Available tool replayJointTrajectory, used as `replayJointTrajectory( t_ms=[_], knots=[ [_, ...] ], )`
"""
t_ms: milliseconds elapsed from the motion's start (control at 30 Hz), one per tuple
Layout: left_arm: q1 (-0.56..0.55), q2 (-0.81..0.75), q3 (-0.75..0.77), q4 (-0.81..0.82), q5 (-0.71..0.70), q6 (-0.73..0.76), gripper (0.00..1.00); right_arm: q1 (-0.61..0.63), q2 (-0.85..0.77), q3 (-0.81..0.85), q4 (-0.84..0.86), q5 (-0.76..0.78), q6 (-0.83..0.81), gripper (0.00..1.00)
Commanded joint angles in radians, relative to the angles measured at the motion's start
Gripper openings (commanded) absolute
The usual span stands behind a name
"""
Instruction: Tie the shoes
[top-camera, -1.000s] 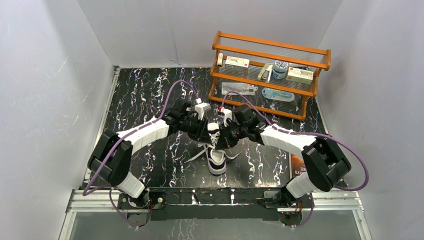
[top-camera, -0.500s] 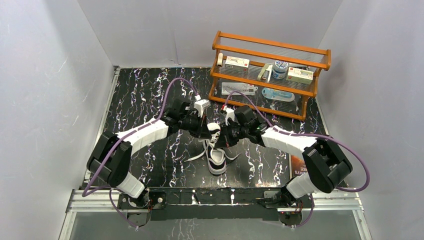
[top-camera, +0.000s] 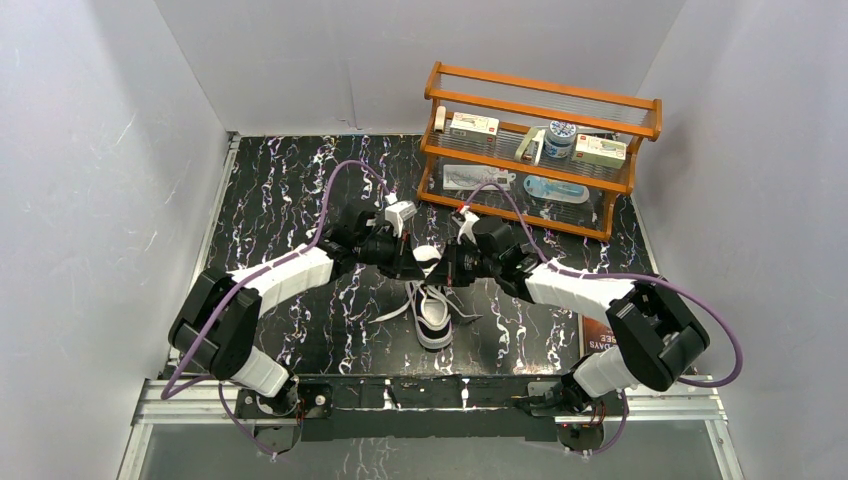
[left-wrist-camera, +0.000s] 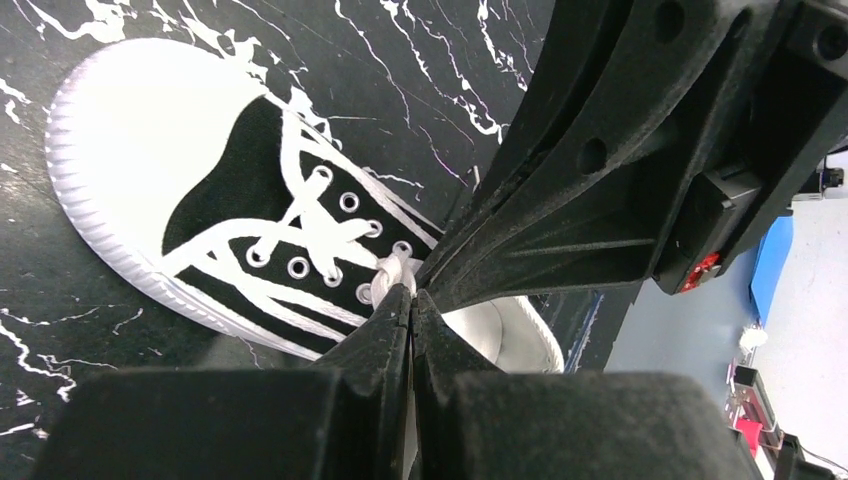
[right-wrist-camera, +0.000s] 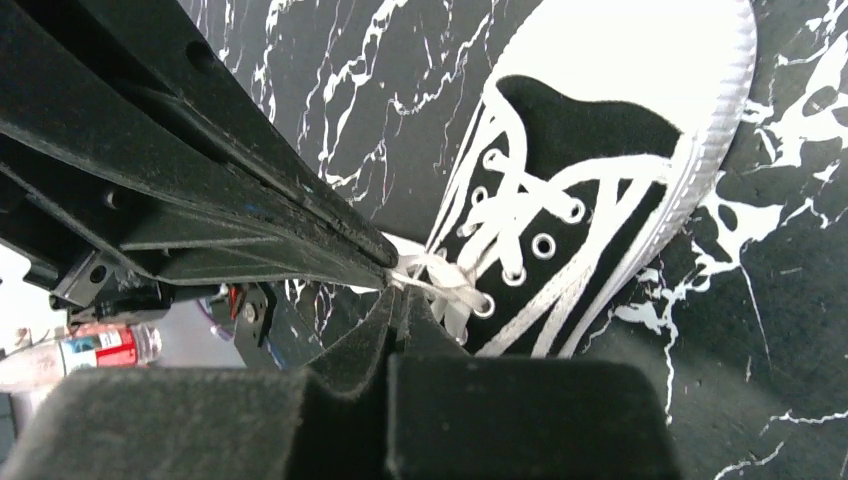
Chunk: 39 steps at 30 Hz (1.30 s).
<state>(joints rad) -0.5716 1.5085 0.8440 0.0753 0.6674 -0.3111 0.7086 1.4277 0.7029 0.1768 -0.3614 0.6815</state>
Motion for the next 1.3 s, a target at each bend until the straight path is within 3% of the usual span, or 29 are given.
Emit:
replayJointTrajectory(
  t_ms=[0,367,600,633,700,800,1000,1267],
  knots=[
    [-0.002,-0.051,-0.016,0.043,0.029,-0.023,0.0,0.025,0.001,-0.014,0.151,0.045,0.093,0.0],
    [-0.002,-0.067,-0.044,0.064,0.038,-0.058,0.0,0.072,-0.002,-0.117,0.288,0.256,0.357,0.0],
    [0.003,-0.086,0.015,-0.006,0.005,-0.039,0.0,0.095,-0.019,-0.062,0.134,0.302,0.309,0.0],
    [0.005,-0.082,0.045,-0.039,0.008,-0.021,0.03,0.095,-0.032,-0.07,0.128,0.295,0.296,0.0],
    [0.009,-0.069,0.097,-0.102,-0.004,0.008,0.23,0.096,-0.052,-0.084,0.109,0.272,0.277,0.0],
    [0.027,-0.036,0.147,-0.14,0.005,0.053,0.37,0.097,-0.076,-0.106,0.097,0.223,0.234,0.0],
    [0.033,0.114,0.249,-0.184,0.087,0.148,0.46,0.097,-0.096,-0.121,0.059,0.177,0.14,0.0],
    [0.022,0.194,0.267,-0.215,0.127,0.192,0.45,0.097,-0.088,-0.121,0.071,0.162,0.133,0.0]
  ],
)
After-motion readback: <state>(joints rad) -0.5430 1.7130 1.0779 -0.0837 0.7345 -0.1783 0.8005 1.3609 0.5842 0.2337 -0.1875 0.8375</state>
